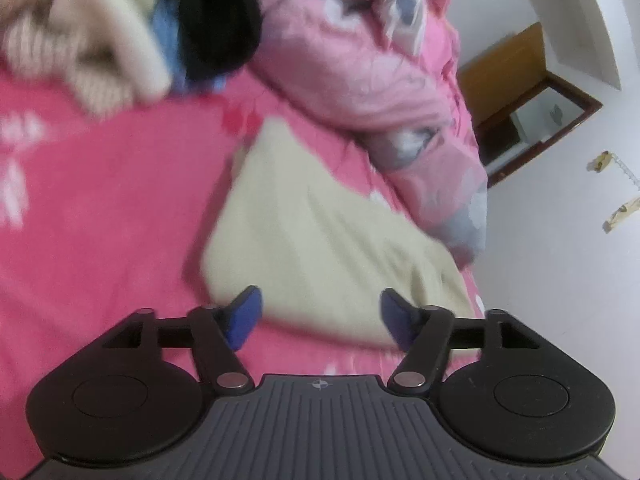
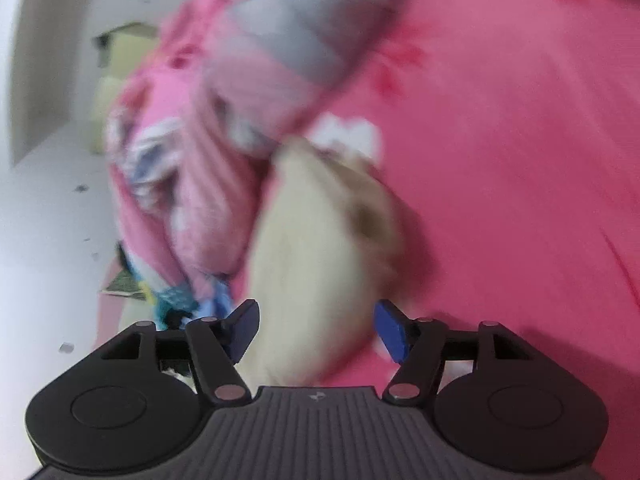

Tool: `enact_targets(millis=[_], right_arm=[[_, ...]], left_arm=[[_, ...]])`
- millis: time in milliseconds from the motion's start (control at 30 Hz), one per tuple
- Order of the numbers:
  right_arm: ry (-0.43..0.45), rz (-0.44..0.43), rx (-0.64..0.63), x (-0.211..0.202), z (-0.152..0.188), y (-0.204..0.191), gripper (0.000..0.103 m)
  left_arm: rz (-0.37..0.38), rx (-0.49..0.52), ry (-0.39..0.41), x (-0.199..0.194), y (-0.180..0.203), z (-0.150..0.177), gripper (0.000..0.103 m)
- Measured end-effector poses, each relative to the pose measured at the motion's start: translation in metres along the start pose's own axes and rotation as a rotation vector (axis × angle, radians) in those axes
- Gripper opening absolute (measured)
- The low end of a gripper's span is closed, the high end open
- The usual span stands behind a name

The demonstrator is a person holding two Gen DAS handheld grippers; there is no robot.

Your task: Fold clothes

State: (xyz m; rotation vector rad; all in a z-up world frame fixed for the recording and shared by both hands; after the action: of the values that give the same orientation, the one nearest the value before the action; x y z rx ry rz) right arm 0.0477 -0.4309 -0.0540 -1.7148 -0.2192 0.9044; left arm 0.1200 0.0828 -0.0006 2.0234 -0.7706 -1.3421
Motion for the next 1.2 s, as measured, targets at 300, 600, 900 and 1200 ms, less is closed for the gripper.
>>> enact_targets(millis=[300, 600, 900, 1200], right_arm=[[0.005, -0.041, 0.024, 0.074, -0.034, -0.007, 0.062], [0.142, -0.113, 0.035, 0.048, -0.019, -0.028, 0.020], [0.073, -0.161, 0.051, -0.041, 0.104, -0.015, 0.020], [0.059, -0.024, 0.015, -0.080, 0.130, 0.044, 0.035]], left_arm=[[0.028, -0.219, 0.170, 0.058, -0.042, -0.035, 0.069], [0.207, -0.322, 0.311, 0.029, -0.038, -0.053, 0.009], [0.113, -0.128, 0.229, -0.077, -0.026, 0.022, 0.009], [-0.031, -0.193, 0.177, -0.069, -0.085, 0.068, 0.024]])
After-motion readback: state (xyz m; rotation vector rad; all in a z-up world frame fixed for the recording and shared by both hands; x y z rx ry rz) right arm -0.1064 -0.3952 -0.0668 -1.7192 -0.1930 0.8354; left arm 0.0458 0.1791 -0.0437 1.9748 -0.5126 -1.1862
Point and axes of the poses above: each gripper's, at about its wrist camera, not at the fingertips, and x roughly the way its jaws point, y to its right, z to its underside, the point moved 9 cm from there along x, roughly the way its jaws point, and after that the axes turned 13 degrees about -y, right-handed, at the moved point
